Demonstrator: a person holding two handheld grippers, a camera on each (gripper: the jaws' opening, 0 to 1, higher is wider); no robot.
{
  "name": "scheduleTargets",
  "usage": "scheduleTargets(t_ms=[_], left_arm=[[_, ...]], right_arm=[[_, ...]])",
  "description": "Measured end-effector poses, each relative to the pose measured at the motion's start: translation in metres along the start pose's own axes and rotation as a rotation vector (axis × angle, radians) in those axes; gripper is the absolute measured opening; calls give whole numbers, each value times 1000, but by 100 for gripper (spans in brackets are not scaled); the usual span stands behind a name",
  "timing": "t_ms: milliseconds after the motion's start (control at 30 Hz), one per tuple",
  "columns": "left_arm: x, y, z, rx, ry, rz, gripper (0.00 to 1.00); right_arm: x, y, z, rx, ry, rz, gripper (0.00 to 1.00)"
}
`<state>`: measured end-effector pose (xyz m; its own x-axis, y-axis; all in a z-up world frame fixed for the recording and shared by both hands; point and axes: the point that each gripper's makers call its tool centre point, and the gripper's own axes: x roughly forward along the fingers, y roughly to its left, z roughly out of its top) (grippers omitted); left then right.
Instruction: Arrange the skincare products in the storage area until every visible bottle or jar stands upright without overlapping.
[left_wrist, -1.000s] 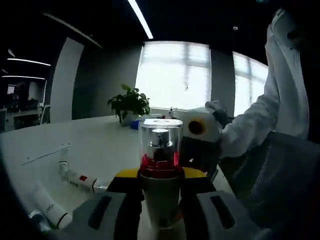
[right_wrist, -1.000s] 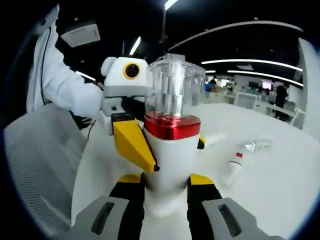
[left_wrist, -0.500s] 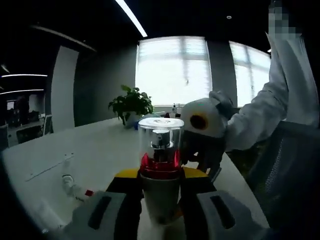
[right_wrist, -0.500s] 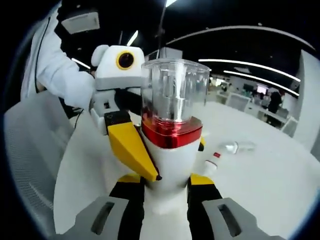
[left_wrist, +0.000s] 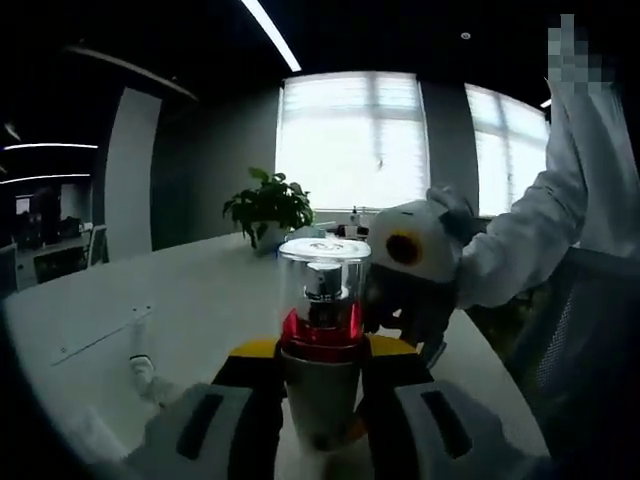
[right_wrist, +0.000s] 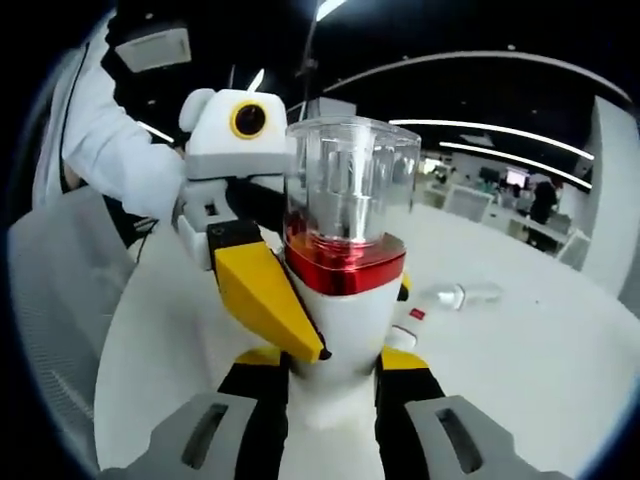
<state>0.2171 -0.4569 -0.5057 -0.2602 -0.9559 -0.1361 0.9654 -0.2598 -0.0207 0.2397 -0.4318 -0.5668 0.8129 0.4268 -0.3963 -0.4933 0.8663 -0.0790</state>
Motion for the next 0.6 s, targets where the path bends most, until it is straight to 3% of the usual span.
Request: scheduleTargets(t_ms=[167, 267, 600], left_arm=[[0, -2, 2, -5, -8, 0, 25], [1, 1, 14, -39, -64, 7, 27], [-2, 2, 11, -33, -31, 26, 30]], right_arm=[[1, -2, -1, -3, 0, 1, 26], [1, -4, -2, 8, 0, -2, 26], [-1, -2, -2, 23, 5, -11, 29]])
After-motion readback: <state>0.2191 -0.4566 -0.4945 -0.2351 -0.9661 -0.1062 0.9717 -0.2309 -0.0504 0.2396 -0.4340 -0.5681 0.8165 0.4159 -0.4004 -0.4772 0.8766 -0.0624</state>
